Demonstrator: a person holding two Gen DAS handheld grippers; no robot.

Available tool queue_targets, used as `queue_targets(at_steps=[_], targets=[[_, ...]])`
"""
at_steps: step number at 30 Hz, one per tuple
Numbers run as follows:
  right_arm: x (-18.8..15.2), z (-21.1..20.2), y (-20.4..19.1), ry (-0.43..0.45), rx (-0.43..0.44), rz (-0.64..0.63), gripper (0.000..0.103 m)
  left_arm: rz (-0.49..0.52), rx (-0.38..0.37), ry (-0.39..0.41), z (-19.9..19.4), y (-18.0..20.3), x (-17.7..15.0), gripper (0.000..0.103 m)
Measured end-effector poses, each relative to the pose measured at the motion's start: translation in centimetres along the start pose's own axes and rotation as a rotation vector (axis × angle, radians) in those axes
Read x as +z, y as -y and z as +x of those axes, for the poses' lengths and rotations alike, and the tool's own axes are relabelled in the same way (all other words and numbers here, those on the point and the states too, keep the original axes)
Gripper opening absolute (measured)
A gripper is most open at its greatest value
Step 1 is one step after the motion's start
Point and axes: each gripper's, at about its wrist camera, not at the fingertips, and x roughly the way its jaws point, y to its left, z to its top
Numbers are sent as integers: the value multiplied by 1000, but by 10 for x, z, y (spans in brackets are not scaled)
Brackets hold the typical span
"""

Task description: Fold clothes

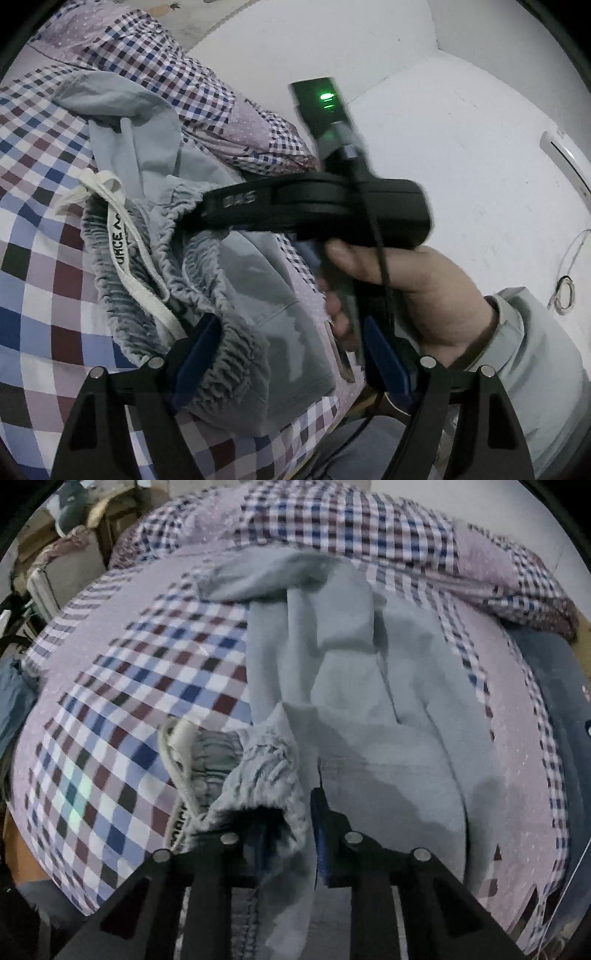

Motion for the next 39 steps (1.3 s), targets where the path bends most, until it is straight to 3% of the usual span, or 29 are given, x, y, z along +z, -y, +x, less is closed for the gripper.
queue_targets(at_steps=[3,5,7,13,16,19,28,31,32,34,36,38,39], targets=[[-2,13,4,3,59,52,28,-14,23,-6,-5,-2,-1,83],[-6,8,10,47,85,89,9,-16,32,-20,-6,-5,-1,83],[-13,-8,17,110,94,101,7,-18,33,-23,-8,-6,2,83],[-51,-91,70,315,57,148,5,-110,-10,157,-53,-28,25,83],[-74,-138,114,399,-2,197,5,-179,-16,255,-78,-45,33,83],[-92,-179,162,458,-83,249,5,-217,-4,303,-89,-57,36,83],[-89,-290,316,661,-376,416,5,-160,70,240,-65,-56,32,83],[-92,-293,377,638,-513,511,5,-123,95,208,-55,-51,30,83],[-94,-279,404,556,-564,567,6,-111,102,199,-52,-49,29,83],[-108,-249,447,415,-587,695,9,-87,118,180,-42,-46,28,83],[-136,-214,466,311,-552,776,14,-76,132,160,-33,-45,26,83],[-156,-183,470,239,-541,795,36,-78,148,133,-21,-48,24,83],[-166,-171,466,222,-528,796,43,-82,155,120,-15,-49,23,83]])
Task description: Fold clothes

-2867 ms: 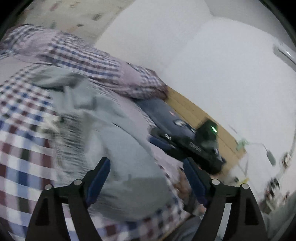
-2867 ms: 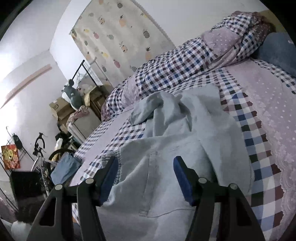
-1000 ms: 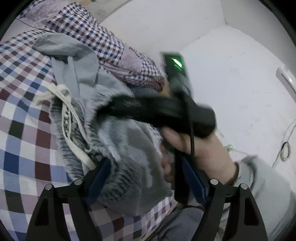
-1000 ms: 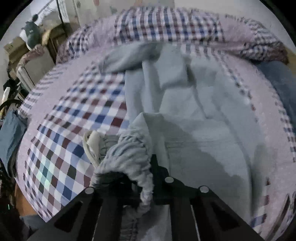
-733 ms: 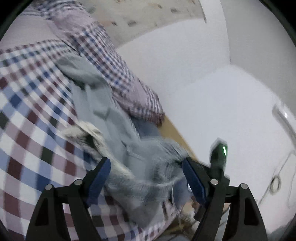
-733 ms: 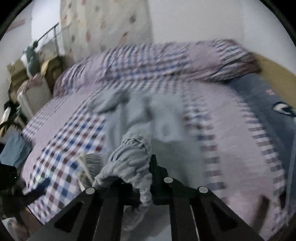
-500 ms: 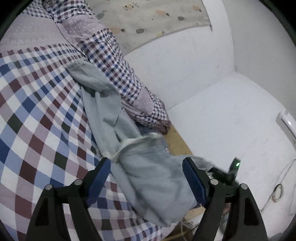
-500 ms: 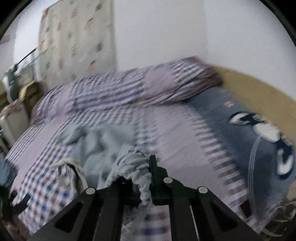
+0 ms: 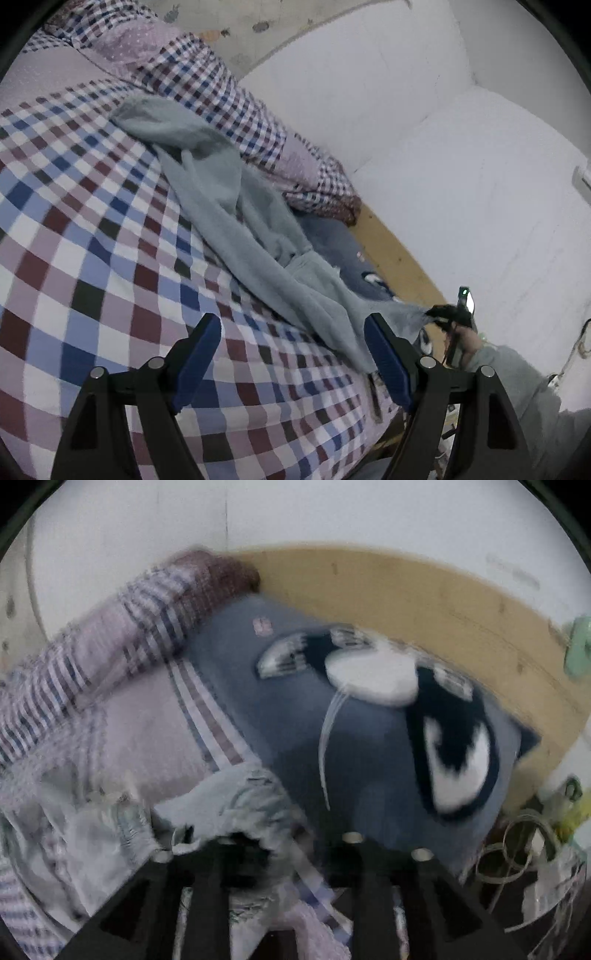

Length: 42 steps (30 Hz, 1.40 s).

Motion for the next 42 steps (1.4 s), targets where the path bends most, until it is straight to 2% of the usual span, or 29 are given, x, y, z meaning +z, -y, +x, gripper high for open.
queue_targets(at_steps=[1,4,6,7,12,16,20,23,24,28,30,31,32,33,35,39,42], targets=[[-13,9,0,-20,6,-3,49,-5,6,-13,6,-1,-1,83],[-42,23,10,-55,1,4,50,-12,11,-41,16,-1,-5,83],[-58,24,21,-78,83,26,51,-13,11,-51,19,0,-5,83],[-63,24,26,-85,88,32,53,-12,7,-52,20,2,-5,83],[-74,-4,28,-38,187,-16,61,-11,-3,-55,26,4,-6,83],[-71,-17,-23,-15,313,-159,64,-25,3,-71,32,-1,-8,83],[-73,-8,-108,-10,399,-300,67,-34,6,-81,37,-4,-8,83],[-78,5,-173,-15,417,-415,69,-46,1,-89,38,-7,-6,83],[-82,10,-201,-19,405,-482,69,-48,-1,-93,39,-7,-6,83],[-98,37,-269,-16,320,-659,69,-43,-5,-115,43,-6,-8,83],[-104,47,-284,-21,286,-683,66,-38,-7,-123,44,-5,-8,83],[-107,52,-292,-24,268,-695,52,-35,-5,-127,45,-4,-8,83],[-108,55,-292,-26,250,-687,20,-32,-5,-130,45,-4,-8,83],[-107,57,-288,-36,262,-671,15,-29,-5,-131,45,-4,-8,83],[-107,48,-280,-12,292,-658,6,-31,-5,-130,43,-5,-7,83],[-115,2,-246,72,372,-599,4,-51,-9,-113,39,-8,-4,83],[-142,-52,-199,134,437,-533,4,-66,-10,-95,36,-11,-2,83]])
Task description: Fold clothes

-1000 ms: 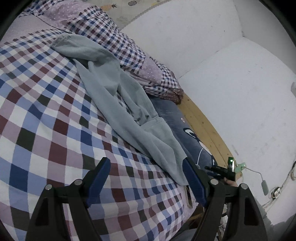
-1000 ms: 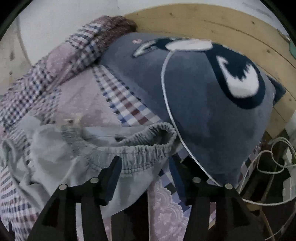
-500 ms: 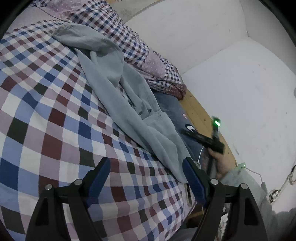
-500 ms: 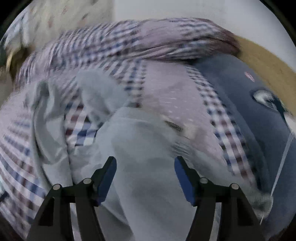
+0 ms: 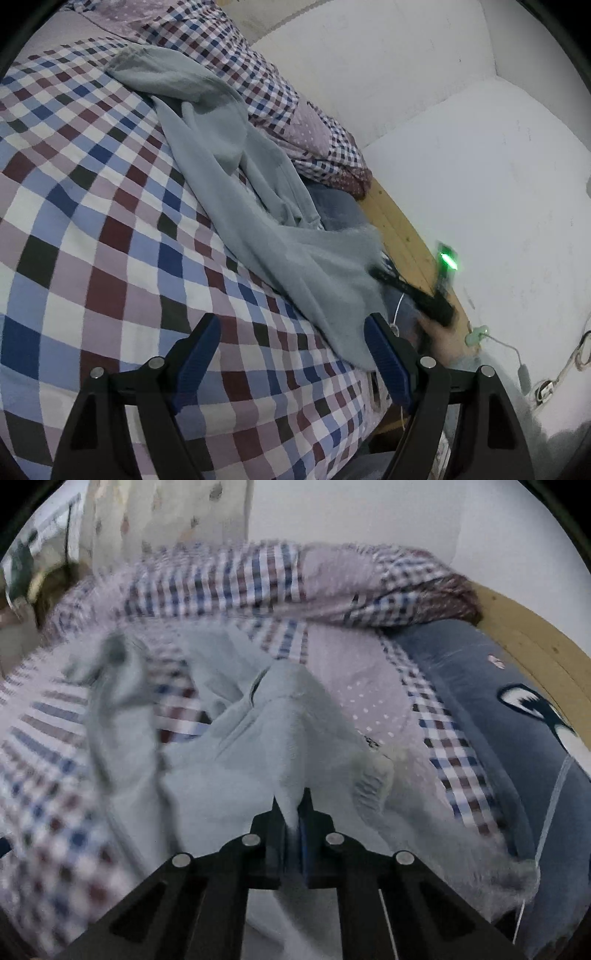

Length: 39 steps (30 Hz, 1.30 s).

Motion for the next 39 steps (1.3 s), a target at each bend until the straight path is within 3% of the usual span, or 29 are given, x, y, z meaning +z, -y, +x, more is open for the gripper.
queue_targets(at_steps=[3,6,10,11,15,16,19,22,26,29,33,34,35,36,39], targets=[[-59,-74,-6,40,19,55,4,-24,-10,14,-3,-3,1,83],[-115,-114,-22,-16,29,113,4,-43,-15,24,-5,-7,2,83],[-175,-132,-54,-183,38,102,10,-40,8,9,-1,-10,-1,83],[-186,-133,-60,-228,77,107,10,-43,13,6,0,-10,-2,83],[-202,-144,-76,-290,152,83,11,-58,11,-1,3,-10,-5,83],[-201,-150,-79,-280,167,74,15,-49,15,-5,4,-9,-6,83],[-185,-168,-78,-171,166,48,48,-17,36,-20,8,-6,-8,83],[-163,-170,-72,-98,120,80,51,7,64,-34,11,-6,-12,83],[-121,-136,-52,-77,71,200,51,-8,77,-36,14,-10,-15,83],[-101,-97,-48,-122,44,250,51,-19,71,-36,16,-12,-15,83],[-111,-61,-44,-212,18,325,49,-12,44,-43,12,-9,-13,83],[-121,-62,-39,-220,-4,358,42,-10,37,-44,11,-8,-12,83],[-130,-70,-34,-203,-9,385,24,-9,30,-42,9,-8,-12,83],[-141,-83,-28,-181,-28,429,16,-11,23,-36,8,-7,-11,83],[-176,-118,-10,-152,-62,568,8,-27,0,-9,1,-7,-6,83]])
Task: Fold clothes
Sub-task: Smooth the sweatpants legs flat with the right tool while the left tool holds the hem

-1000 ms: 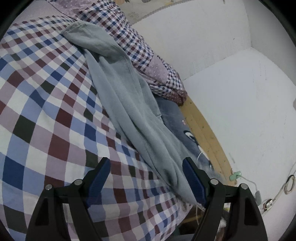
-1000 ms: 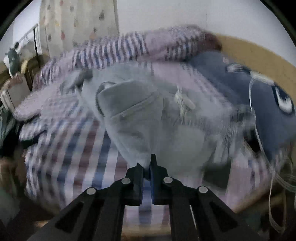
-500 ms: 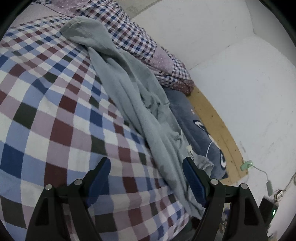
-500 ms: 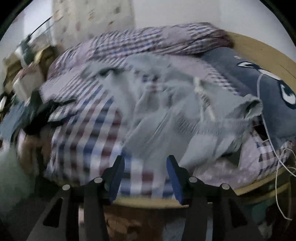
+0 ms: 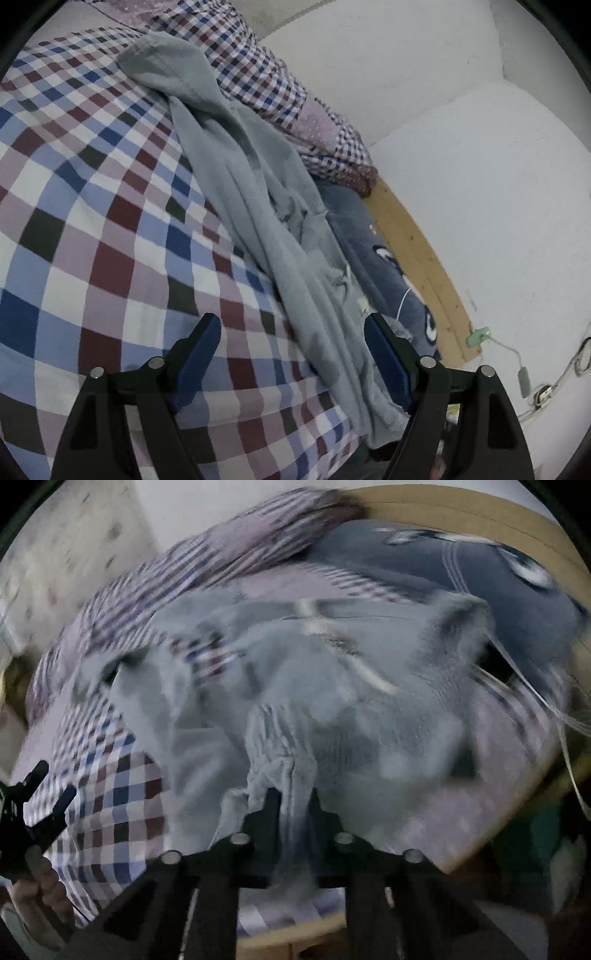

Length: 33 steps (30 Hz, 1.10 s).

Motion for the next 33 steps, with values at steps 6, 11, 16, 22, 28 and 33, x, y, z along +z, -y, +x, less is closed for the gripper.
queue_targets(at_steps=[6,11,16,22,28,33], targets=[[-44,-38,15,-129,19,-18,9,-19,-7,19,-4,-3,2,83],[-54,-71,-26,-79,-14,-214,17,-25,19,13,-2,-7,1,83],[-36,-89,-69,41,89,-335,45,-32,40,4,0,-10,0,83],[-1,-52,-109,122,206,-419,51,-6,52,-8,3,-4,-2,83],[42,52,-134,41,222,-458,51,-3,45,-17,0,-2,-2,83],[52,105,-152,6,306,-461,51,21,30,-33,-8,6,0,83]])
